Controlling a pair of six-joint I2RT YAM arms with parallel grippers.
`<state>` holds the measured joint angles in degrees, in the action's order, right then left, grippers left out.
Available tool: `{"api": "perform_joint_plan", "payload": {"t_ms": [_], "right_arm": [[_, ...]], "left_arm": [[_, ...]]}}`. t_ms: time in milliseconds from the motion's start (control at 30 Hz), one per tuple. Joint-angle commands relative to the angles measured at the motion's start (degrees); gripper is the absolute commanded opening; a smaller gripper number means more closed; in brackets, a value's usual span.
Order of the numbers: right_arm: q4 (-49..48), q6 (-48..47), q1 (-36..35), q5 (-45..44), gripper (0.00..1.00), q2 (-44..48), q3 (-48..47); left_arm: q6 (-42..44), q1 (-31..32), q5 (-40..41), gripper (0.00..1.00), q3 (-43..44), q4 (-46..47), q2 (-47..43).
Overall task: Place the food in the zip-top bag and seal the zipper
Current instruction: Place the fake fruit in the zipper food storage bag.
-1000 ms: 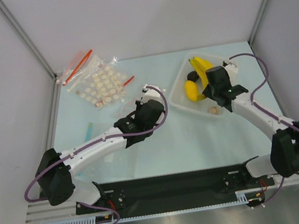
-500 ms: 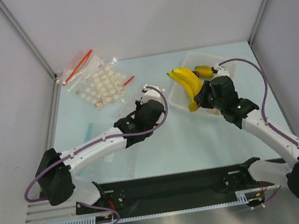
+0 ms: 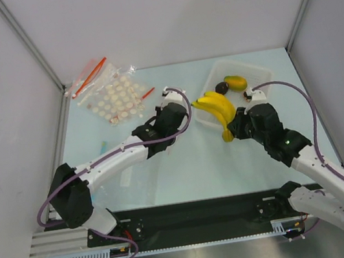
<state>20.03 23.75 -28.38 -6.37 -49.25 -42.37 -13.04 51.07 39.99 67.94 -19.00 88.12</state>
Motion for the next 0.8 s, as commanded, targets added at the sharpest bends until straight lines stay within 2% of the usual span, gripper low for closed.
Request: {"api": "perform_joint_plan", "payload": {"t_ms": [0,167,433,700,767], "right_arm": [[-0.1,-3.2,-3.8,-5.0,0.04,0.8,-0.9],[1.8,-4.8,-13.3,-18.1,0.04,-1.4,-3.0],[3.2,-5.0,-21.9,-30.9,0.02,-7.0,-5.6],[5.1,-4.5,-32.2,-48.9,0.00,-15.5,-9.2],[5.6,-4.1,-33.0,-52.7,0.00,-18.4,-9.8]], "left_arm": [[-0.3,-0.1,-2.5,0.00,2.9,0.4,0.3],[-0.7,-0.1,-3.4,0.00,2.5,0.2,-0.7],[-0.9,0.0,-6.7,0.00,0.3,2.0,-3.2],[-2.3,0.4,-10.1,0.01,0.5,2.0,-2.5],[-3.0,0.5,-11.0,0.01,1.0,0.9,-2.6]]}}
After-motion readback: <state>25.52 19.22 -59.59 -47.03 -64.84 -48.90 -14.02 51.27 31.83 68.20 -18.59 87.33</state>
